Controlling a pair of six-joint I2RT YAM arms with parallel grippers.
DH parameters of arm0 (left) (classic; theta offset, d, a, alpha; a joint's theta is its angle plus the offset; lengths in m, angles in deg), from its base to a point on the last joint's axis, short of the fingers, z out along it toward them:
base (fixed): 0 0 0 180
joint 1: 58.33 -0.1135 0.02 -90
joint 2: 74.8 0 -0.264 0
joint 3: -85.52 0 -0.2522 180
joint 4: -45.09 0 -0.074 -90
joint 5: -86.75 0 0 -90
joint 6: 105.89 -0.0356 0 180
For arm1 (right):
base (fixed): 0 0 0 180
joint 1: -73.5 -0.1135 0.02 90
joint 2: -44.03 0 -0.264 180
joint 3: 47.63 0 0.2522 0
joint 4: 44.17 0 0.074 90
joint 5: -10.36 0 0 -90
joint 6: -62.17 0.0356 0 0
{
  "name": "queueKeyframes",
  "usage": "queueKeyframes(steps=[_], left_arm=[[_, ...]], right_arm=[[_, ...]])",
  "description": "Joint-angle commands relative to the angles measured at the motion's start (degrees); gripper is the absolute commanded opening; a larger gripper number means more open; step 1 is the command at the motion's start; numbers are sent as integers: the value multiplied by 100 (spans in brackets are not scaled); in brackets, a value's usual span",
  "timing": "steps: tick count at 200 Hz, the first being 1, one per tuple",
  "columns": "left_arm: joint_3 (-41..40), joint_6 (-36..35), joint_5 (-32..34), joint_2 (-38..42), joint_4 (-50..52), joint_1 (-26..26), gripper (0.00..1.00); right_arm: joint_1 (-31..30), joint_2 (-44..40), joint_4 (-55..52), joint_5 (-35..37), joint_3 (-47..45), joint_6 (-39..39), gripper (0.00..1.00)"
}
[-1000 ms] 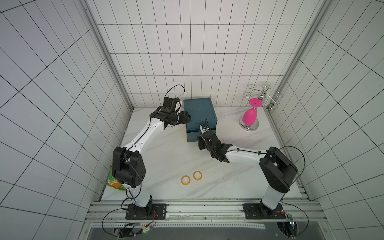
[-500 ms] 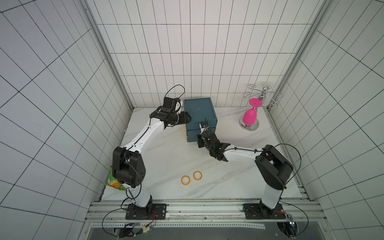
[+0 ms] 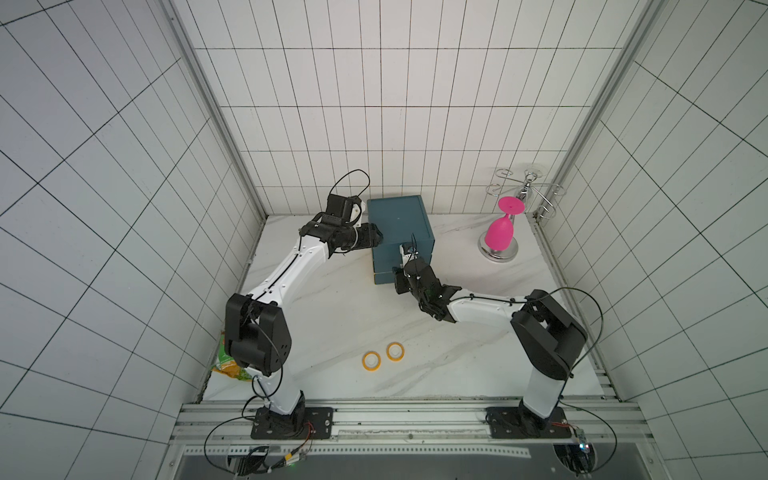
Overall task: Place the transparent tape into the drawer according to color
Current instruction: Close the drawer in the storage box.
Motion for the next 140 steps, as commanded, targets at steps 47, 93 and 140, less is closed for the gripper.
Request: queueKeyframes(steps=[47, 93, 140], left_arm=[[73, -158, 2, -118, 331, 9, 62], [65, -154, 0, -127, 340, 9, 62], [82, -160, 9, -133, 358, 9, 62]], right_arm=[[205, -797, 320, -1382, -1243, 1739, 67], [406, -80, 1417, -2331, -1514, 2924, 69], [679, 480, 2348, -2624, -1576, 3668, 66]])
